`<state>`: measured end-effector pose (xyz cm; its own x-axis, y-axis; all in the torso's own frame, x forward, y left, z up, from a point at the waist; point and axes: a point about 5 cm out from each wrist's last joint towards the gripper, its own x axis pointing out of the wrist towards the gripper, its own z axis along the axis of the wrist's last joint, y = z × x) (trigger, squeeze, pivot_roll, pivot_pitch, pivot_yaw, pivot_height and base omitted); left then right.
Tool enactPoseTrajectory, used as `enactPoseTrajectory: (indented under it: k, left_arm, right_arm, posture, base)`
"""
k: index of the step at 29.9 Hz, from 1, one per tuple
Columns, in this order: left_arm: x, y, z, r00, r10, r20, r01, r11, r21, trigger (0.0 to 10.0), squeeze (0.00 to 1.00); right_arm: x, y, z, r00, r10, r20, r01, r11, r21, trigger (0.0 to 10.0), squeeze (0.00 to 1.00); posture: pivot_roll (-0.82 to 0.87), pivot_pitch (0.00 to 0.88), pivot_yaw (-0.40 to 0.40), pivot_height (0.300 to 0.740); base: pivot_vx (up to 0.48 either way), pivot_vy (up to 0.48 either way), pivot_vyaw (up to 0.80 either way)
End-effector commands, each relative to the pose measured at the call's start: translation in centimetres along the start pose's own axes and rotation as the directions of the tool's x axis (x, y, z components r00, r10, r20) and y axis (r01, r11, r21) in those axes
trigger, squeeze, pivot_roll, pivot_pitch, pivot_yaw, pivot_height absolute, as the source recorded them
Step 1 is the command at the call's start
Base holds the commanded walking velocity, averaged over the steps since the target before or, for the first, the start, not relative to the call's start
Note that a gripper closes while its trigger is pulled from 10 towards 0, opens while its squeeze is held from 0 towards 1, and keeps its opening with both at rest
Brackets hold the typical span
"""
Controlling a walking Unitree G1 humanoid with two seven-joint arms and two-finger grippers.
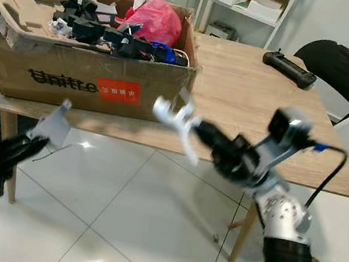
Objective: Picking trash to rubbish bin
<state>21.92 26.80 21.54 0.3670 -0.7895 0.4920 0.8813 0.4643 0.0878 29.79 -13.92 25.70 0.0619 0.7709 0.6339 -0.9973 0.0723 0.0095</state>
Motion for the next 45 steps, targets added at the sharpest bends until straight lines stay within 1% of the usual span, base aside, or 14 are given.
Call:
enactPoseTrajectory:
  k: [1, 6, 9, 10, 14, 17, 20, 23, 24, 26, 28, 30, 41, 45]
  left_arm:
    - [0.8, -0.4, 0.0, 0.999, -0.028, 0.032, 0.028, 1.0, -0.003, 10.0, 0.0]
    - [3.2, -0.9, 0.6, 0.993, -0.106, 0.053, 0.105, 0.994, 0.017, 10.0, 0.0]
    - [3.9, -1.2, 0.9, 0.988, -0.141, 0.058, 0.14, 0.99, 0.018, 10.0, 0.0]
    - [4.4, -1.6, 0.8, 0.984, -0.172, 0.049, 0.172, 0.985, 0.004, 10.0, 0.0]
    - [4.7, -1.9, 0.3, 0.983, -0.185, 0.023, 0.185, 0.983, -0.016, 10.0, 0.0]
    - [4.6, -2.2, -0.6, 0.985, -0.17, -0.023, 0.168, 0.984, -0.051, 10.0, 0.0]
    - [4.5, -2.3, -0.9, 0.985, -0.168, -0.039, 0.166, 0.984, -0.06, 10.0, 0.0]
    - [4.3, -2.9, -1.3, 0.983, -0.168, -0.076, 0.161, 0.983, -0.088, 10.0, 0.0]
    - [4.3, -2.9, -1.3, 0.983, -0.168, -0.076, 0.161, 0.983, -0.088, 10.0, 0.0]
    - [4.4, -3.4, -1.1, 0.983, -0.166, -0.082, 0.158, 0.983, -0.096, 10.0, 0.0]
    - [4.5, -3.8, -1.0, 0.982, -0.165, -0.088, 0.156, 0.983, -0.098, 10.0, 0.0]
    - [4.7, -4.0, -0.7, 0.983, -0.159, -0.09, 0.151, 0.985, -0.088, 10.0, 0.0]
    - [6.0, -4.1, 2.9, 0.995, -0.089, -0.047, 0.093, 0.993, 0.079, 10.0, 0.0]
    - [6.2, -4.1, 3.5, 0.997, -0.073, -0.038, 0.076, 0.992, 0.104, 10.0, 0.0]
  right_arm:
    - [0.1, 0.0, 1.0, 1.0, -0.014, 0.005, 0.014, 0.998, -0.065, 10.0, 0.0]
    - [1.3, -1.5, 3.6, 0.99, -0.141, 0.023, 0.143, 0.968, -0.206, 10.0, 0.0]
    - [1.6, -2.7, 4.8, 0.972, -0.234, 0.039, 0.235, 0.934, -0.269, 10.0, 0.0]
    - [1.4, -4.1, 5.9, 0.943, -0.326, 0.069, 0.331, 0.895, -0.298, 10.0, 0.0]
    - [1.2, -5.2, 6.8, 0.916, -0.387, 0.106, 0.401, 0.865, -0.301, 10.0, 0.0]
    - [0.7, -7.1, 7.9, 0.859, -0.492, 0.145, 0.511, 0.802, -0.309, 10.0, 0.0]
    - [0.7, -7.6, 8.1, 0.842, -0.518, 0.148, 0.537, 0.782, -0.318, 10.0, 0.0]
    - [0.7, -9.2, 9.1, 0.764, -0.624, 0.166, 0.637, 0.689, -0.346, 10.0, 0.0]
    - [0.7, -9.2, 9.1, 0.764, -0.624, 0.166, 0.637, 0.689, -0.346, 10.0, 0.0]
    - [0.6, -10.1, 9.4, 0.71, -0.684, 0.165, 0.688, 0.626, -0.366, 10.0, 0.0]
    - [0.8, -10.5, 9.4, 0.687, -0.712, 0.147, 0.701, 0.597, -0.389, 10.0, 0.0]
    - [1.2, -10.8, 9.1, 0.692, -0.711, 0.129, 0.693, 0.602, -0.398, 10.0, 0.0]
    - [6.8, -10.4, 8.9, 0.853, -0.514, 0.09, 0.507, 0.775, -0.378, 10.0, 0.0]
    - [8.1, -10.1, 9.0, 0.88, -0.468, 0.079, 0.459, 0.797, -0.392, 10.0, 0.0]
  posture:
    - [0.1, 0.106, -0.049, 0.74]
    - [0.1, 0.106, -0.048, 0.74]
    - [0.09, 0.105, -0.048, 0.74]
    - [0.09, 0.106, -0.048, 0.74]
    - [0.09, 0.107, -0.05, 0.74]
    - [0.1, 0.115, -0.055, 0.74]
    - [0.1, 0.117, -0.056, 0.74]
    - [0.12, 0.149, -0.06, 0.74]
    - [0.12, 0.149, -0.06, 0.74]
    - [0.12, 0.169, -0.063, 0.74]
    - [0.14, 0.198, -0.066, 0.74]
    - [0.14, 0.22, -0.07, 0.74]
    - [0.18, 0.289, -0.076, 0.74]
    - [0.18, 0.298, -0.078, 0.74]
  base:
    - [0.0, 0.0, 0.0]
    - [0.0, 0.0, 0.0]
    - [0.0, 0.0, 0.0]
    - [0.0, 0.0, 0.0]
    - [0.0, 0.0, 0.0]
    - [0.0, 0.0, 0.0]
    - [0.0, 0.0, 0.0]
    - [0.0, 0.0, 0.0]
    - [0.0, 0.0, 0.0]
    - [0.0, 0.0, 0.0]
    - [0.0, 0.0, 0.0]
    - [0.0, 0.0, 0.0]
    - [0.0, 0.0, 0.0]
    - [0.0, 0.0, 0.0]
